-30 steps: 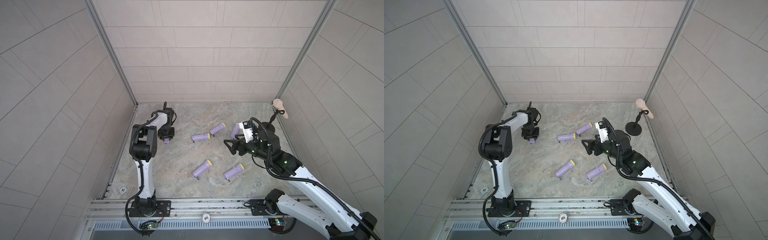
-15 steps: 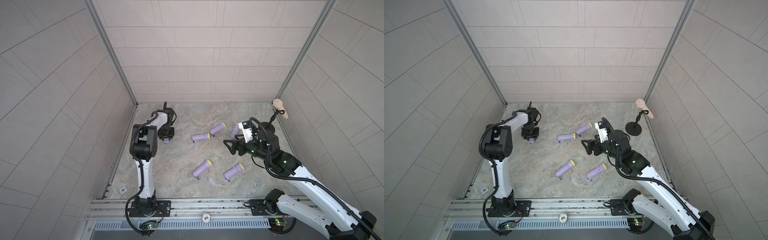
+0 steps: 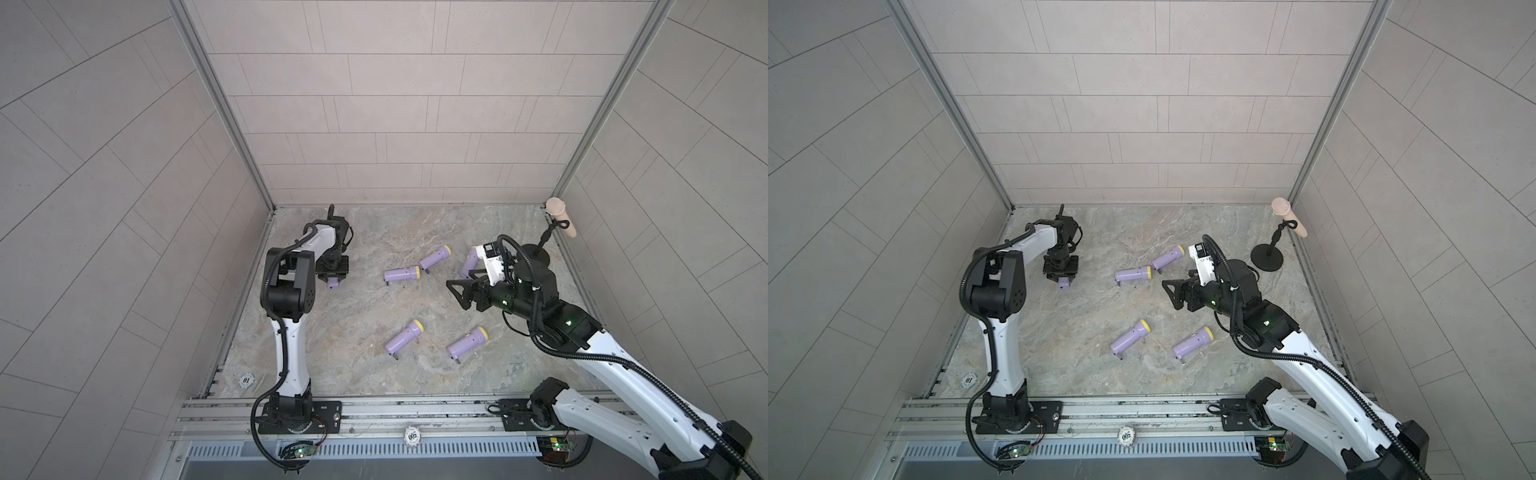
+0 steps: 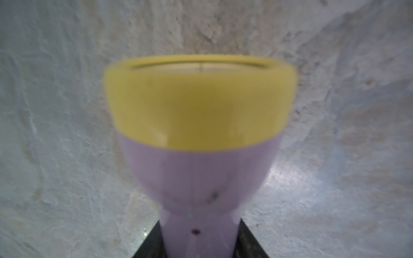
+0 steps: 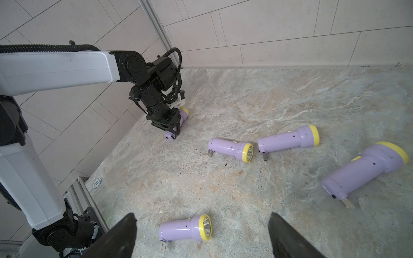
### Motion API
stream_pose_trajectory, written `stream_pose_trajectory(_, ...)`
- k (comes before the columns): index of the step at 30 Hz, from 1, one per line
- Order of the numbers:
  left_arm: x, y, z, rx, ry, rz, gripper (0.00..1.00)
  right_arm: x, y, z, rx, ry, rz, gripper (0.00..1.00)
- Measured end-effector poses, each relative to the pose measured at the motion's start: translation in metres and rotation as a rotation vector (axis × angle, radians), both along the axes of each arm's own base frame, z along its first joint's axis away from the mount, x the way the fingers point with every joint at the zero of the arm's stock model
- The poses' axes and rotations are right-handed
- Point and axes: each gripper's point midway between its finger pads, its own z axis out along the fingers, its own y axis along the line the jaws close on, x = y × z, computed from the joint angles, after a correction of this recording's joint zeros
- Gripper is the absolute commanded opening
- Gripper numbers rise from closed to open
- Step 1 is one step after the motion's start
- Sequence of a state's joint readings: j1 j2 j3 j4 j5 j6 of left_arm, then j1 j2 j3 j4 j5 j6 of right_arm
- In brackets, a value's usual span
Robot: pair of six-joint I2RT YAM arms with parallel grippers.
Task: Close the plug at the bottom of the flashlight
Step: Place the flashlight at the center of the board.
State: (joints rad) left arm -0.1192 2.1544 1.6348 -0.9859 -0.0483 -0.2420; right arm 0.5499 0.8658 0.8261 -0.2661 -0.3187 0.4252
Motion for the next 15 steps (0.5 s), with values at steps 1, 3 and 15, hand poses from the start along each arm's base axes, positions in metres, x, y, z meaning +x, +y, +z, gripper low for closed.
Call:
stream_pose_trajectory(1,-0.0001,-0.0001,-0.0004,0.0,0.001,0.0,0.49,0.0,0.0,0.0,0.0,0.0,0.0,0.94)
stream_pose_trajectory(3,-0.0003,0.0,-0.0006,0.0,0.002,0.0,0.5,0.0,0.0,-0.0001,0.0,0.0,0.0,0.95)
stream_pose_trajectory(15,-0.0005,0.0026,0.0004,0.015,0.003,0.0,0.58,-0.0001,0.0,-0.0002,0.0,0.001,0.0,0.98)
